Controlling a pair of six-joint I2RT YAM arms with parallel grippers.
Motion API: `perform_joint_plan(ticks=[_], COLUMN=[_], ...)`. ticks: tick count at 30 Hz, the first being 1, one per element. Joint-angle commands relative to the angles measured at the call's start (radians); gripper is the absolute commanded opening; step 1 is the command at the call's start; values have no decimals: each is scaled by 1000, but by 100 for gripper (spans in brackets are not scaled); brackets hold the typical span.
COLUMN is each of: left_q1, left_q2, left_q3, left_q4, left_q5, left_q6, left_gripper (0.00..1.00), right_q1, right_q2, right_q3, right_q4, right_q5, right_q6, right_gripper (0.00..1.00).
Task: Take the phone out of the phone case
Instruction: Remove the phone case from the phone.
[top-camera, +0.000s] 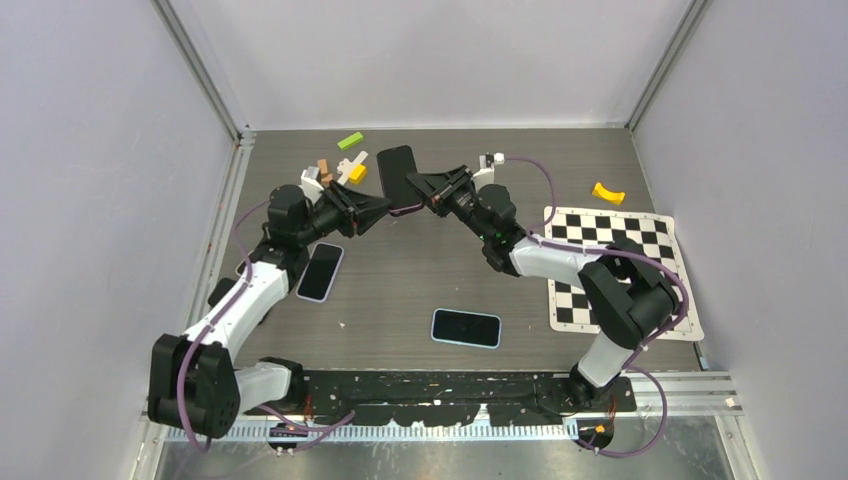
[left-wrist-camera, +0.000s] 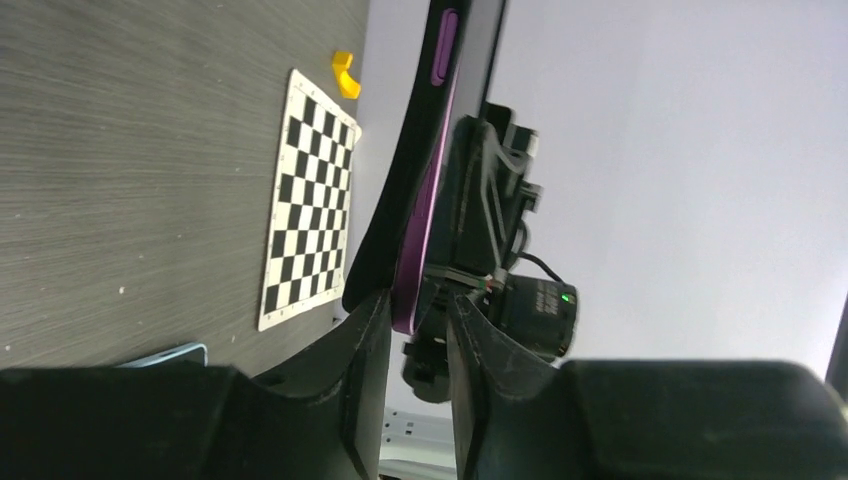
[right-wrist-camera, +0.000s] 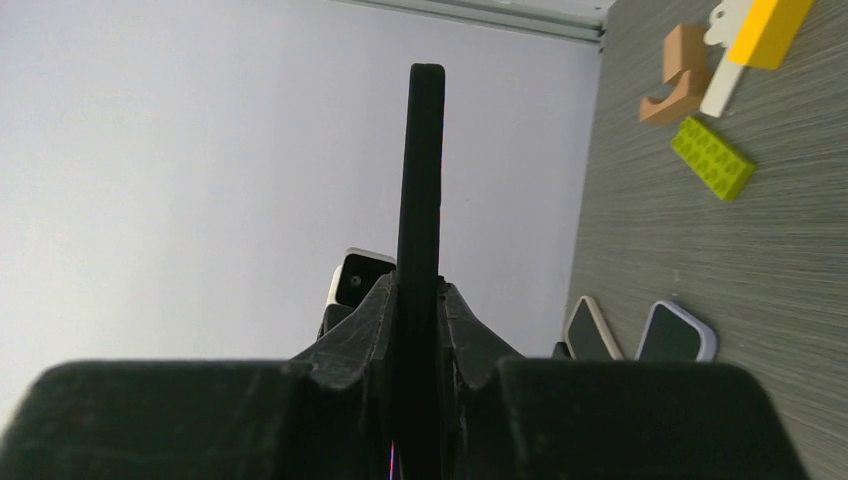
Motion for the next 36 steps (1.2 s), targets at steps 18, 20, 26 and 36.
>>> perform_joint_plan(ticks=[18, 20, 26, 36], left_q1=[-29, -29, -29, -14], left_q2=[74, 78, 108, 107], left_q3=[75, 90, 119, 120], left_q4=[330, 314, 289, 258], left_q5=[49, 54, 80, 77], left_q6=[89, 116, 164, 184], left_gripper=[35, 34, 14, 0], right_q1=[177, 177, 170, 89], right_q2=[-85, -93, -130, -278], right_q3=[55, 56, 50, -44], right_q4=[59, 39, -58, -168], right_q5=[-229, -233, -236, -231], right_q6=[12, -1, -70, -177], right_gripper=[1, 1, 2, 63])
